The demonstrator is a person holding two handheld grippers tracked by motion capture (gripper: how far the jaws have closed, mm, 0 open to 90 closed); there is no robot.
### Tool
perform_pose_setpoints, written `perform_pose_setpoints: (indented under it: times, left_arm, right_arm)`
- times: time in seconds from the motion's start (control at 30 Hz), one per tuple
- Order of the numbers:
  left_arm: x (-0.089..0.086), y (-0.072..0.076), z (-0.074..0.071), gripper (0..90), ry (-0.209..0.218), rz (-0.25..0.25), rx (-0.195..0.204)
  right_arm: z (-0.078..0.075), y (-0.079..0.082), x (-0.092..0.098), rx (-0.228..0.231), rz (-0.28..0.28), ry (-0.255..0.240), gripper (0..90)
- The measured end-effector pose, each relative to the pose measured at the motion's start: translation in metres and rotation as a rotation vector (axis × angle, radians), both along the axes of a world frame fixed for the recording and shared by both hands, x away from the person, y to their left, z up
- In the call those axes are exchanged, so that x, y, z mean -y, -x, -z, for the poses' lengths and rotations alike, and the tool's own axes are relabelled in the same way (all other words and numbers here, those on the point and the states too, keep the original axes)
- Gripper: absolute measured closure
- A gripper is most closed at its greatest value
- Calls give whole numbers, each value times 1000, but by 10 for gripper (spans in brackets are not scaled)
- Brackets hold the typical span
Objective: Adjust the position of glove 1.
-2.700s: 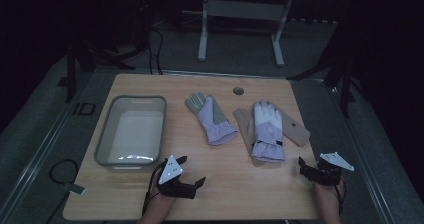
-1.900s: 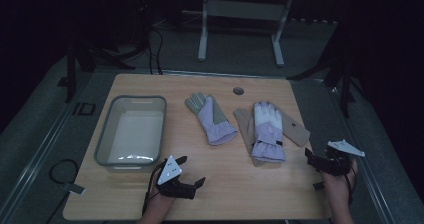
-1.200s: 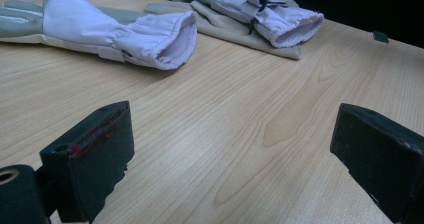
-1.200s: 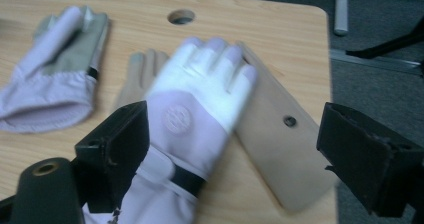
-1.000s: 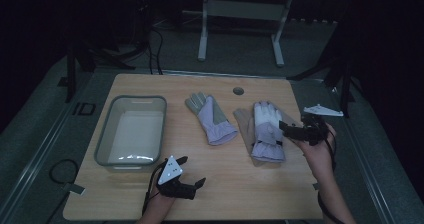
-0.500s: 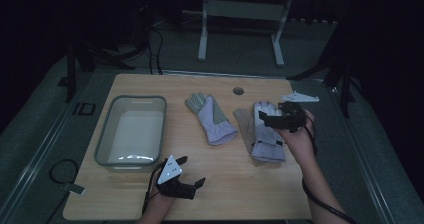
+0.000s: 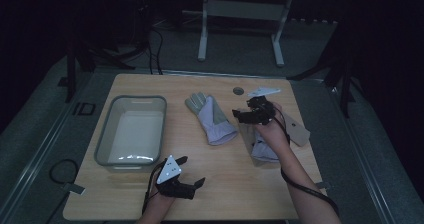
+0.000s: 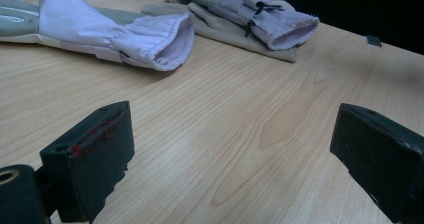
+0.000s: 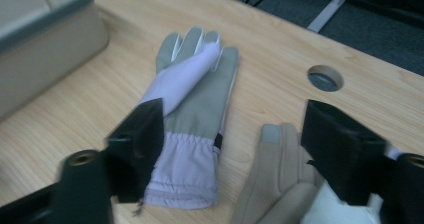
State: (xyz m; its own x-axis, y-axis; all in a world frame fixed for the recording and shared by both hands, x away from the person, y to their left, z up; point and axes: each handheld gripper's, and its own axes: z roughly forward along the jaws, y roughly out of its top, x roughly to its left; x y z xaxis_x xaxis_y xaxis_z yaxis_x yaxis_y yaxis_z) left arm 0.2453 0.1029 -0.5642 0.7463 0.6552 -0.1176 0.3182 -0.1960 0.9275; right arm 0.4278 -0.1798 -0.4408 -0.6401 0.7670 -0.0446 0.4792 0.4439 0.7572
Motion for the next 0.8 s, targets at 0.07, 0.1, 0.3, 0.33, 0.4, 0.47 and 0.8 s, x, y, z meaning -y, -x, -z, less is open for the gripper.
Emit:
perform_pose_setpoints:
  times: [0.07,0.1,0.3,0.33,0.4,0.47,0.8]
  left_arm:
    - [0,0,0,38,1,1,-2]
    - [0,0,0,38,3,1,-2]
    - [-1,0,0,38,7,3,-4]
    - [-1,-1,0,38,4,5,-3]
    - [-1,-1,0,38,6,5,-4]
    - [-1,-1,0,38,6,6,-3]
    - [-1,-1,0,38,7,2,-11]
  right_arm:
    - [3,-2,-3,-4,-4,-1,354]
    - [6,-5,-6,-12,-7,-8,377]
    - [25,-20,-25,-43,-27,8,456]
    - [28,-23,-29,-51,-31,9,481]
    - [33,-27,-35,-62,-39,18,490]
    - [39,-32,-42,-65,-50,41,516]
    - [70,-58,-64,-146,-75,87,550]
